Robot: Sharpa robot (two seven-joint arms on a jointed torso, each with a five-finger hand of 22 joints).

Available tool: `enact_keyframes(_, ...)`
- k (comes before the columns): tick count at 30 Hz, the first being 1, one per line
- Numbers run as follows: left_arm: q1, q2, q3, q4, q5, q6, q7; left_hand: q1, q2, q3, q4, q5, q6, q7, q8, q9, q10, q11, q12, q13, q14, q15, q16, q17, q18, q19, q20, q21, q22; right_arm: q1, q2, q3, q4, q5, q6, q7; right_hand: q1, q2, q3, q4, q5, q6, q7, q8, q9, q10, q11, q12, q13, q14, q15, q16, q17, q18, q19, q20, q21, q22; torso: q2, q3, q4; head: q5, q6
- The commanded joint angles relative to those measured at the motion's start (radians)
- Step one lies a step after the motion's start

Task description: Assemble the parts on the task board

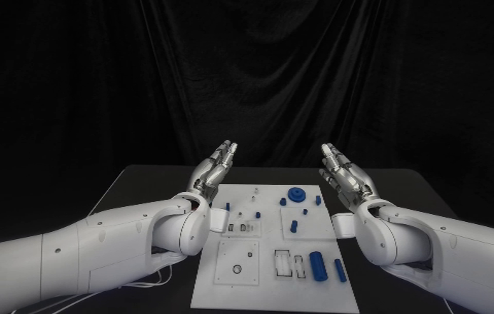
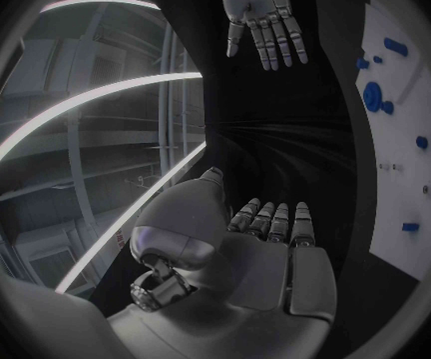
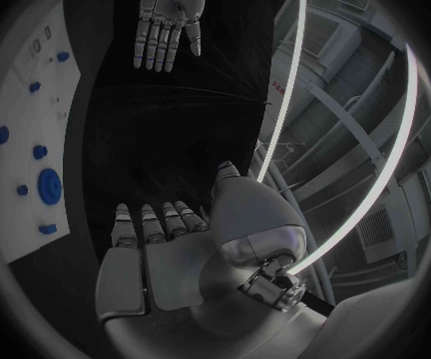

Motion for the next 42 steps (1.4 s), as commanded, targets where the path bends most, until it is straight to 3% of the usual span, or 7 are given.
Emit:
enact_keyframes(1,0.023,0.004,-0.021,-0.007,0.068,0.254,0.109,0.054,0.009,-0.002,0.014,0.016,0.024,0.007,0.007,0.003,-0.002,0.027,-0.007,-0.002,0.001,0.04,-0.007,-0.001,0.034,0.001,0.058,-0.003,-0.002,0.025,-0.006,-0.024,-0.006,0.085,0.254,-0.003,0.052,0.005,-0.014,0.004,0.012,0.01,0.012,0.001,0.003,0.0,0.012,-0.005,-0.001,0.002,0.019,-0.004,-0.002,0.013,0.001,0.022,-0.007,-0.027,0.0,-0.0002,0.0002,0.0,0.0)
enact_keyframes(9,0.066,0.009,-0.077,-0.022,0.123,0.472,0.181,0.151,0.005,0.003,0.009,0.112,0.083,0.033,0.019,0.011,0.052,0.074,0.023,0.014,0.001,0.089,-0.007,-0.001,0.073,0.019,0.149,0.016,0.013,0.076,-0.017,-0.091,-0.018,0.158,0.477,-0.004,0.064,0.005,-0.013,0.002,0.012,0.026,0.028,0.006,0.007,0.0,0.03,-0.005,-0.001,0.002,0.037,-0.004,-0.002,0.014,0.001,0.039,-0.007,-0.027,0.0,-0.0002,0.0002,0.0,0.0)
enact_keyframes(19,0.083,0.011,-0.098,-0.028,0.144,0.555,0.208,0.255,-0.001,0.037,-0.008,0.201,0.17,0.073,0.037,0.024,0.118,0.097,0.109,0.035,0.056,0.122,0.039,0.023,0.08,0.081,0.183,0.06,0.038,0.097,-0.022,-0.117,-0.023,0.187,0.567,-0.005,0.093,0.002,-0.007,-0.021,0.033,0.05,0.049,0.018,0.013,0.0,0.075,-0.005,-0.001,0.002,0.087,-0.004,-0.002,0.013,0.001,0.073,-0.007,-0.027,0.0,-0.0002,0.0002,0.0,0.0)
enact_keyframes(20,0.081,-0.043,-0.098,-0.061,-0.067,0.604,0.268,0.261,-0.002,0.04,-0.011,0.205,0.172,0.075,0.038,0.025,0.119,0.097,0.114,0.036,0.059,0.123,0.041,0.024,0.081,0.084,0.185,0.062,0.039,0.105,-0.064,-0.117,-0.039,0.124,0.659,0.006,0.098,0.002,-0.005,-0.028,0.045,0.051,0.046,0.019,0.013,0.0,0.089,-0.005,-0.001,0.002,0.094,-0.004,-0.002,0.013,0.002,0.079,-0.006,-0.027,0.024,-0.0079,0.0045,-0.003,-0.075)
enact_keyframes(28,0.081,-0.054,-0.098,-0.053,-0.069,0.612,0.272,0.316,-0.014,0.108,-0.074,0.244,0.24,0.102,0.057,0.033,0.156,0.114,0.201,0.049,0.105,0.133,0.082,0.037,0.09,0.129,0.204,0.087,0.049,0.107,-0.086,-0.118,-0.03,0.102,0.674,0.004,0.203,-0.008,0.016,-0.115,0.174,0.161,0.1,0.096,0.036,0.04,0.206,0.09,0.026,0.083,0.163,0.103,0.037,-0.008,0.177,0.119,0.1,0.032,0.044,-0.0108,-0.0012,0.003,-0.09)
enact_keyframes(38,0.081,-0.097,-0.098,-0.031,-0.069,0.593,0.289,0.304,-0.05,0.203,-0.119,0.285,0.289,0.105,0.072,0.037,0.195,0.128,0.31,0.061,0.249,0.142,0.223,0.081,0.097,0.35,0.217,0.23,0.114,0.121,-0.111,-0.118,-0.017,0.082,0.668,0.002,0.38,-0.02,0.103,-0.265,0.3,0.262,0.125,0.208,0.053,0.183,0.28,0.449,0.093,0.421,0.176,0.416,0.115,-0.024,0.606,0.114,0.293,0.102,0.069,-0.0173,0.0228,-0.054,-0.149)
enact_keyframes(42,0.081,-0.121,-0.098,-0.009,-0.069,0.585,0.302,0.296,-0.059,0.231,-0.128,0.293,0.31,0.107,0.079,0.04,0.213,0.135,0.347,0.067,0.287,0.149,0.264,0.096,0.094,0.372,0.221,0.247,0.12,0.136,-0.13,-0.118,-0.008,0.066,0.649,0.004,0.409,-0.027,0.142,-0.31,0.323,0.268,0.122,0.228,0.053,0.197,0.286,0.553,0.107,0.48,0.166,0.456,0.121,-0.006,0.692,0.109,0.336,0.116,0.078,-0.017,0.0165,-0.055,-0.178)
